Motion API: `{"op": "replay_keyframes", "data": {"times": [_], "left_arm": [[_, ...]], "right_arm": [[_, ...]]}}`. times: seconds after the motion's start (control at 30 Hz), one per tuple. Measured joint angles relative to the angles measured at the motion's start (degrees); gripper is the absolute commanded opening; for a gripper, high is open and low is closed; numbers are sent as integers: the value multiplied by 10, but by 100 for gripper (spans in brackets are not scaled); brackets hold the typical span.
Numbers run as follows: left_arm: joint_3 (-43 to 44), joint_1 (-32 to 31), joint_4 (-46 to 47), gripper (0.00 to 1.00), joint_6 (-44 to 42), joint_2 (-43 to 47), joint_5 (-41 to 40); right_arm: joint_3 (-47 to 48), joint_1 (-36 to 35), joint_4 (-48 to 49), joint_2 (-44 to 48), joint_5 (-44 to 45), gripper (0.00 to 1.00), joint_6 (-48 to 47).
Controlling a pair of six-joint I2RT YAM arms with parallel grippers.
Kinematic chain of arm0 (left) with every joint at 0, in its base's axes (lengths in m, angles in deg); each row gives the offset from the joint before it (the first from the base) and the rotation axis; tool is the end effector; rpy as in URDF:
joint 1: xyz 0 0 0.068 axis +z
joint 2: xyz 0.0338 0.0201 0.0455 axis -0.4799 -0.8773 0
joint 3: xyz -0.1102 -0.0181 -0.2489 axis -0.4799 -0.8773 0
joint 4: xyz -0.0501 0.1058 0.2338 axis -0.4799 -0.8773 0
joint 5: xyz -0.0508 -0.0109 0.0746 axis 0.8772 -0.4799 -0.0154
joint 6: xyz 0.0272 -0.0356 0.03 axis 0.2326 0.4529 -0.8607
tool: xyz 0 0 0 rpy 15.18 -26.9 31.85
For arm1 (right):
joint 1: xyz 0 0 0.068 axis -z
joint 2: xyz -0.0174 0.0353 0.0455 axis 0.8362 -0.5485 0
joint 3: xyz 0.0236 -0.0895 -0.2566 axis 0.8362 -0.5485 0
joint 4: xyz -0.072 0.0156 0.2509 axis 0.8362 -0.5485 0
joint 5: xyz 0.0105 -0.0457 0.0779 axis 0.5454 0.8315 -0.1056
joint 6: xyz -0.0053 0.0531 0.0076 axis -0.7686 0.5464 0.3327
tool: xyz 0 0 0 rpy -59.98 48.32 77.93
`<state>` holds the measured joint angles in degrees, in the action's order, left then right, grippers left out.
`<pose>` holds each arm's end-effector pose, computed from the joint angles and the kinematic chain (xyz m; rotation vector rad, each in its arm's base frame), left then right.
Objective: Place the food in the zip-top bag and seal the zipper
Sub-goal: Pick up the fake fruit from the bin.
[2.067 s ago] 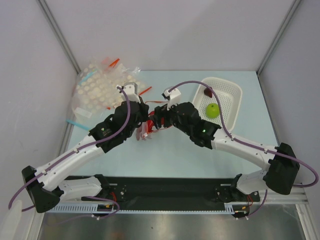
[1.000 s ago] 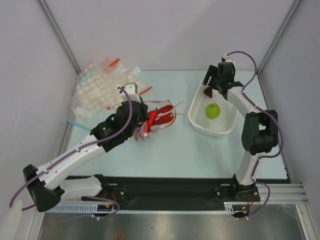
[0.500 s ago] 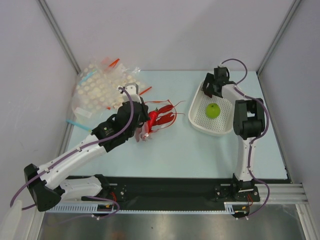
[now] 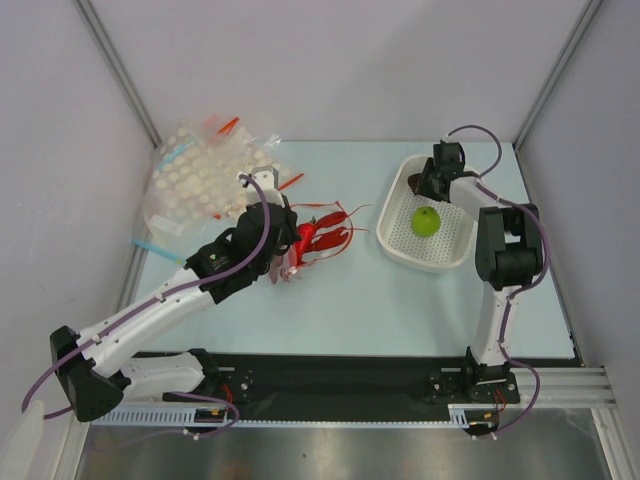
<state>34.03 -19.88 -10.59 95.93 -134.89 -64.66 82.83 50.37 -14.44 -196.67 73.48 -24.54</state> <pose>0.1797 -0.1735 0.3611 -0.1025 1.9051 -0.3672 0.4688 0.0504 0.1878 0.3334 2.3265 0.1771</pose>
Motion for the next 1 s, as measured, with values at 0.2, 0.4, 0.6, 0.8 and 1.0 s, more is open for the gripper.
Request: {"op": "replay_keyframes", "data": {"times": [0.2,0.4,0.6,0.8,1.0], "left_arm": [[0,0,0,1,0,-2,4],[0,0,0,0,0,-2,8],[0,0,0,0,0,-3,9],[0,0,0,0,0,-6,9],[0,0,0,0,-1,-6,8]], "right_arm": [[-90,-11,24,146,12,34,0],[-103,-34,50,224,21,73,-3],[-74,-29,49,157,25,66,-2],[-25,3,48,47,13,64,21],[11,25,57,-20,-9,79,39]]}}
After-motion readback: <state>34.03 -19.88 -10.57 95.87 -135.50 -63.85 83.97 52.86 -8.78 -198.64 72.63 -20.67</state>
